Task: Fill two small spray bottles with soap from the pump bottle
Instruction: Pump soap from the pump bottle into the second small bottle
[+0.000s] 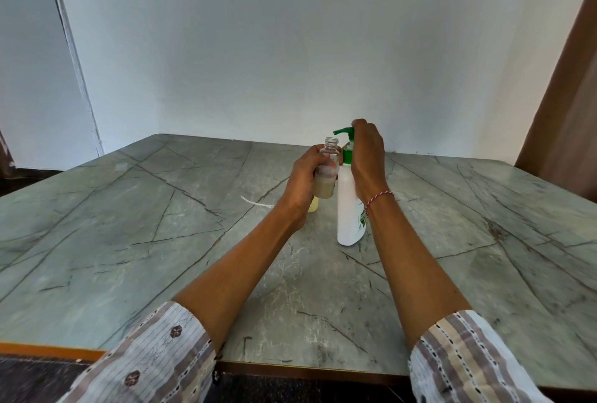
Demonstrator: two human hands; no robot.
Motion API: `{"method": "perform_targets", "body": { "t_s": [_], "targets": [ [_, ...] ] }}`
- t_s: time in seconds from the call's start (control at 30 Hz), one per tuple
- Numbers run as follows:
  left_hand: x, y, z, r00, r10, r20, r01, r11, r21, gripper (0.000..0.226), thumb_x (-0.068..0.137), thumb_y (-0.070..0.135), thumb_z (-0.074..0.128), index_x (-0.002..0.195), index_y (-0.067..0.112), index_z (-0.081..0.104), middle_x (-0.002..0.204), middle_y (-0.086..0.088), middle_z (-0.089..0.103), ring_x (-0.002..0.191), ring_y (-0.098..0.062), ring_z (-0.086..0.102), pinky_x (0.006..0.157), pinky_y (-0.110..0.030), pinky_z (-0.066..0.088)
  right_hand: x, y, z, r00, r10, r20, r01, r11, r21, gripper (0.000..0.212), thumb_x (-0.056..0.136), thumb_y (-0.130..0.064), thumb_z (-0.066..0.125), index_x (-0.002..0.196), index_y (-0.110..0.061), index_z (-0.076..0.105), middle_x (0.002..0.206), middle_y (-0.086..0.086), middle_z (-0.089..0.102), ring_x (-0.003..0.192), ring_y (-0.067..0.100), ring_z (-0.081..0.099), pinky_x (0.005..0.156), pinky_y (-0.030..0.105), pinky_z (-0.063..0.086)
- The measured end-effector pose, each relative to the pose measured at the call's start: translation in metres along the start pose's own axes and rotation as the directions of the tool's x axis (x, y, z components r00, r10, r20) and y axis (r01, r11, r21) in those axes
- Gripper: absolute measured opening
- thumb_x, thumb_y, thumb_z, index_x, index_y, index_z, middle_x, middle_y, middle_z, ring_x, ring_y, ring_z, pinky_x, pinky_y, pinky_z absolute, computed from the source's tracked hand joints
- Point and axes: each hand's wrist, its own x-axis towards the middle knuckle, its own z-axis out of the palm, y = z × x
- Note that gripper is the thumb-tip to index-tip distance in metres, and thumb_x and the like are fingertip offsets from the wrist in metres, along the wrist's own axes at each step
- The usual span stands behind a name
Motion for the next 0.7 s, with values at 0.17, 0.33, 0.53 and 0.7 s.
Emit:
{"method": "perform_targets", "body": {
  "t_s": [0.17, 0.33, 0.53, 0.7],
  "targets": [
    [0.002, -0.0019, -0.0023, 1.0, 0.01, -0.003, -0.01, 1.0, 0.012, 0.017, 0.082, 0.039, 0.042, 0.086, 0.035, 0.058, 0.081, 0.01, 0.062, 0.075, -0.006, 0.055, 0.065, -0.022, 0.046, -0.0016, -0.0009, 0.0001, 0.999, -0.049, 0.015, 0.051, 0.989, -0.139, 0.021, 0.098, -0.015, 0.032, 0.081, -0.009, 0.042, 0.069, -0.009, 0.037, 0.06, 0.003, 0.037, 0.05, 0.001, 0.031],
    [0.0012, -0.0026, -0.0036, 1.0, 0.018, -0.004, -0.018, 1.0, 0.015, 0.021, 0.083, 0.04, 0.041, 0.081, 0.038, 0.061, 0.076, 0.015, 0.064, 0.073, -0.004, 0.057, 0.064, -0.021, 0.048, -0.0039, -0.0017, 0.0021, 1.0, -0.002, -0.02, 0.003, 1.0, 0.027, 0.029, 0.095, -0.016, 0.038, 0.066, -0.02, 0.036, 0.067, -0.005, 0.039, 0.061, 0.006, 0.037, 0.055, 0.019, 0.032],
    [-0.0002, 0.0, -0.0028, 1.0, 0.004, -0.007, -0.004, 0.999, 0.032, 0.023, 0.072, 0.045, 0.039, 0.082, 0.037, 0.058, 0.08, 0.013, 0.063, 0.075, -0.007, 0.056, 0.067, -0.023, 0.047, -0.0039, -0.0007, 0.0026, 1.0, -0.001, -0.019, 0.002, 0.998, 0.065, 0.029, 0.094, -0.016, 0.038, 0.066, -0.022, 0.037, 0.068, -0.005, 0.04, 0.062, 0.006, 0.04, 0.057, 0.022, 0.032],
    [-0.0013, 0.0004, -0.0006, 1.0, 0.017, 0.017, -0.017, 0.999, 0.03, 0.026, 0.072, 0.044, 0.038, 0.085, 0.033, 0.058, 0.083, 0.009, 0.062, 0.076, -0.009, 0.055, 0.066, -0.025, 0.046, -0.0039, 0.0028, 0.0003, 1.0, -0.002, 0.002, 0.002, 0.999, -0.034, 0.03, 0.097, -0.024, 0.033, 0.068, -0.027, 0.04, 0.083, 0.004, 0.048, 0.079, 0.018, 0.045, 0.071, 0.03, 0.039]
  ]
}}
